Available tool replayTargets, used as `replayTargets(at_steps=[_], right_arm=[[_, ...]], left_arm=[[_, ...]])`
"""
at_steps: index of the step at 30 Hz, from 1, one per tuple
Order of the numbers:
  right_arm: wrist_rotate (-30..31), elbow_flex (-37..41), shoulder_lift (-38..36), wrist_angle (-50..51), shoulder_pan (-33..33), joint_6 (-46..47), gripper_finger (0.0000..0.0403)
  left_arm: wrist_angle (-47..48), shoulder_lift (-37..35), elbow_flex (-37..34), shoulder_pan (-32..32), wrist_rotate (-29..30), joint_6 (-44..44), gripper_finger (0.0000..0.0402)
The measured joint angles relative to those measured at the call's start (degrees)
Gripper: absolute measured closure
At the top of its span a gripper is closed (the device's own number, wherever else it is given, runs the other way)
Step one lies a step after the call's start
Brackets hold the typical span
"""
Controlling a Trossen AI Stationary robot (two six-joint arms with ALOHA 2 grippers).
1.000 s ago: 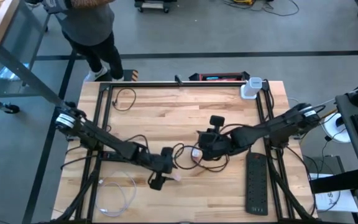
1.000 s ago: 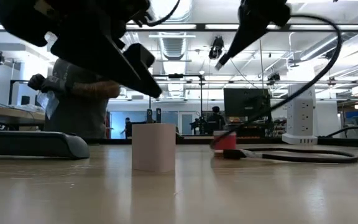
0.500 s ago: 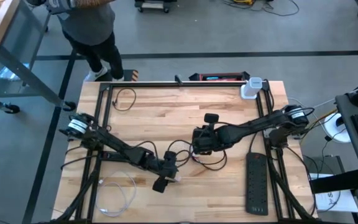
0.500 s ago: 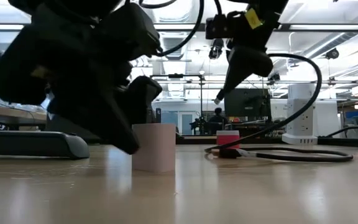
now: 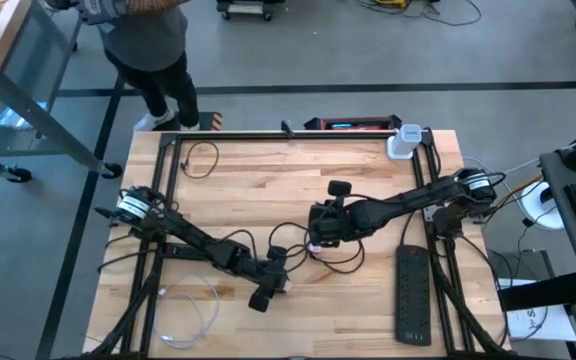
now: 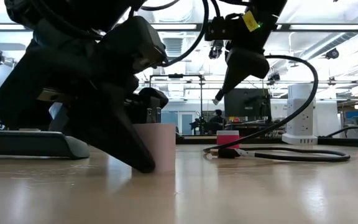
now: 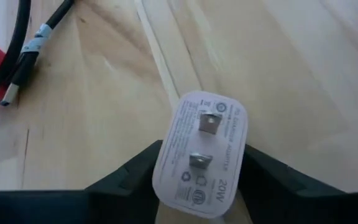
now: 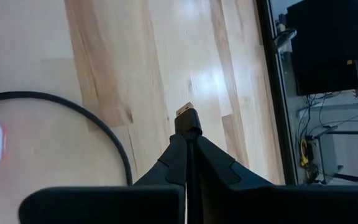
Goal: Insert USB
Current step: Insert the middle black charger cable into the pink charger adapter
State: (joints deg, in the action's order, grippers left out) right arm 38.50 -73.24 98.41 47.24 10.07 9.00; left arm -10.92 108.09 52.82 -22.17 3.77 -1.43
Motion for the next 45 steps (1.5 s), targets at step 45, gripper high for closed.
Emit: replayTargets(at_steps=[45], right_arm=[[-21.0, 8.3, -0.2, -58.1, -22.6, -42.1, 0.0403]], left_arm=[[-35.1, -33.9, -37.5, 38.6, -1.7, -3.9, 0.0302]])
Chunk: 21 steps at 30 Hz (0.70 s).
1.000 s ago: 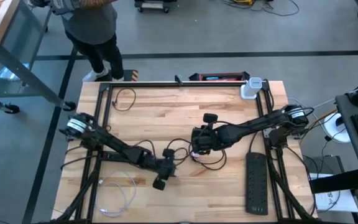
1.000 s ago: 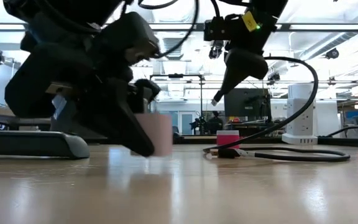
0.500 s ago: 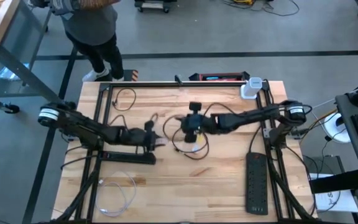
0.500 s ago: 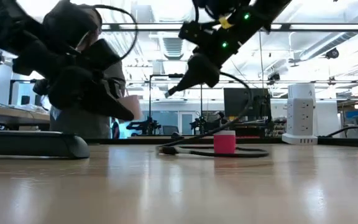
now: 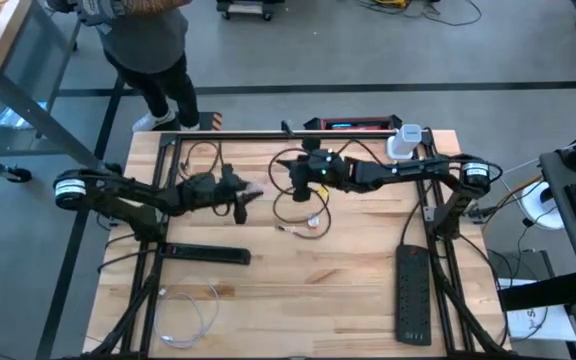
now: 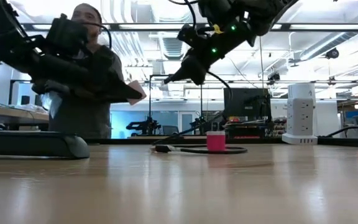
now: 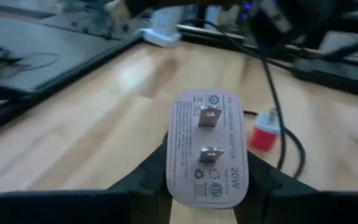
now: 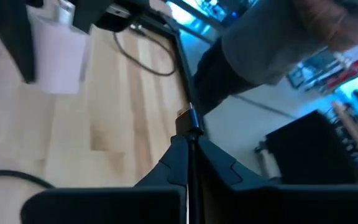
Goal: Insert USB
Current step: Insert the middle black charger cable into the pink charger adapter
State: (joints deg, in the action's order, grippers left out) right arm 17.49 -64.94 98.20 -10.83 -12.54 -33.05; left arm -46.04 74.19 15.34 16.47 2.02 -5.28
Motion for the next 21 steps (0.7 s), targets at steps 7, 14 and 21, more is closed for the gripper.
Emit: replayTargets(at_steps=[7, 14, 21], right_arm=[[-4.2, -3.2, 0.0, -0.4, -3.2, -4.4, 0.0403], [-4.5, -4.6, 0.0, -0.7, -4.8, -7.1, 0.0403], [-4.5, -5.1, 0.1, -0.4, -4.6, -8.1, 0.0403]], left_arm=[[4.2, -0.1, 5.6, 6.6, 0.0, 5.5, 0.0302], [25.9, 0.0, 15.6, 10.2, 0.2, 6.4, 0.0302], [31.7, 0.0, 18.9, 10.7, 0.2, 6.2, 0.0302]])
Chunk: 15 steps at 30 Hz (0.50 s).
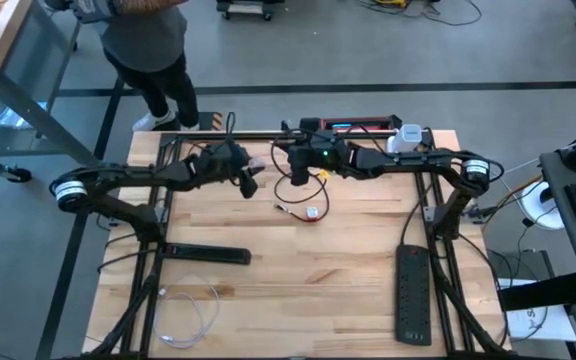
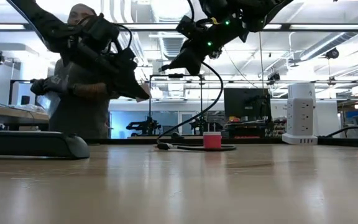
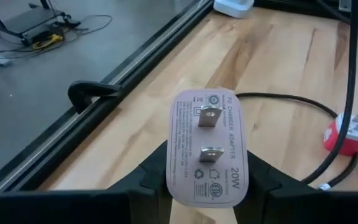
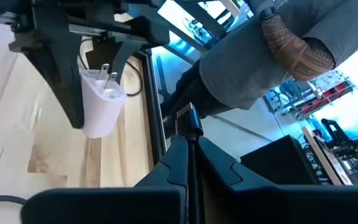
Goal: Insert USB
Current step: Insert the middle black charger cable into the pink charger adapter
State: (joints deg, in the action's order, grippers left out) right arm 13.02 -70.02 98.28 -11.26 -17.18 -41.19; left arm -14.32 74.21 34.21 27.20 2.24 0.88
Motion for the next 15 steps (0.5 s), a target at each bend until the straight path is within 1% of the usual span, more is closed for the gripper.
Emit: replayTargets(at_steps=[3, 6, 9, 15], right_arm=[[0.0, 0.0, 0.0, 0.6, 0.3, 0.0, 0.0403], [0.3, 0.0, -0.2, 0.7, 1.2, 0.0, 0.0403], [0.5, 0.0, -0.8, 1.2, 2.8, -0.3, 0.0403], [2.2, 0.0, -2.6, 2.2, 6.6, -0.7, 0.0403]], left_arm=[[-0.2, -0.2, -0.3, 0.0, -1.3, -0.4, 0.0302], [-0.9, -0.5, -1.0, 0.0, -2.3, -3.9, 0.0302], [-1.5, -0.9, -1.8, 0.0, -2.7, -5.0, 0.0302], [-1.8, -1.2, -2.3, -0.5, -7.5, -5.6, 0.0302]])
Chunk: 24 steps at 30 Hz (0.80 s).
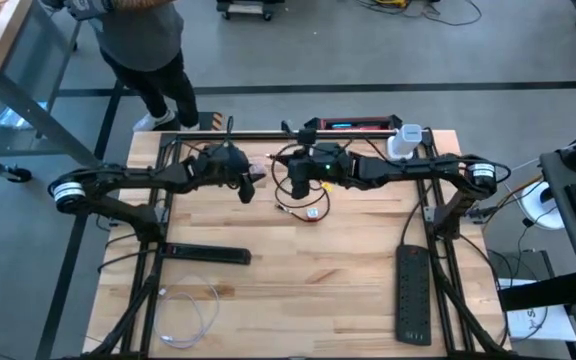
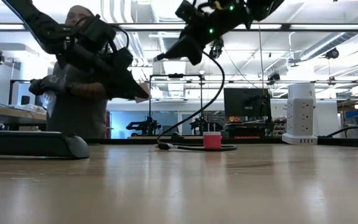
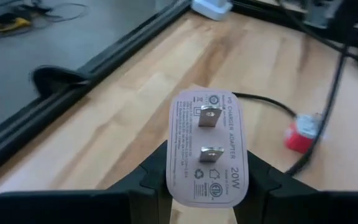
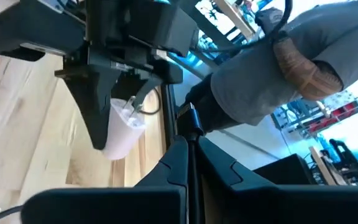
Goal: Insert USB
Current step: Insert the middle black charger cable into the pink charger adapter
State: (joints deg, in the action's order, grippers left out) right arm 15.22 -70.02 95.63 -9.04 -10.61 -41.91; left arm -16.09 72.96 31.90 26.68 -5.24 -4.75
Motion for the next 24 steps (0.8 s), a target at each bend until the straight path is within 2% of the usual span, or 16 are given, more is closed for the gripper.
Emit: replayTargets(at_steps=[3, 6, 13, 21, 24], right_arm=[[2.0, 0.0, -0.9, 0.8, 2.6, -1.4, 0.0403], [5.3, 0.0, -1.6, 1.5, 5.3, -2.9, 0.0403], [17.4, 0.0, -3.2, 2.3, 12.6, -7.7, 0.0403], [18.0, 0.0, -4.6, 2.7, 17.9, -7.6, 0.0403], [18.1, 0.0, -4.6, 2.8, 18.8, -7.5, 0.0403]], left_arm=[[-0.9, -0.3, -0.4, -1.0, -0.2, -1.6, 0.0302], [-2.4, -1.5, -0.6, -1.7, -0.6, -9.3, 0.0302], [-7.8, -7.3, -4.2, -3.1, -4.6, -20.4, 0.0302], [-13.1, -7.2, -9.2, -3.4, -4.4, -27.8, 0.0292], [-12.9, -5.6, -9.9, -3.4, -4.1, -26.7, 0.0299]])
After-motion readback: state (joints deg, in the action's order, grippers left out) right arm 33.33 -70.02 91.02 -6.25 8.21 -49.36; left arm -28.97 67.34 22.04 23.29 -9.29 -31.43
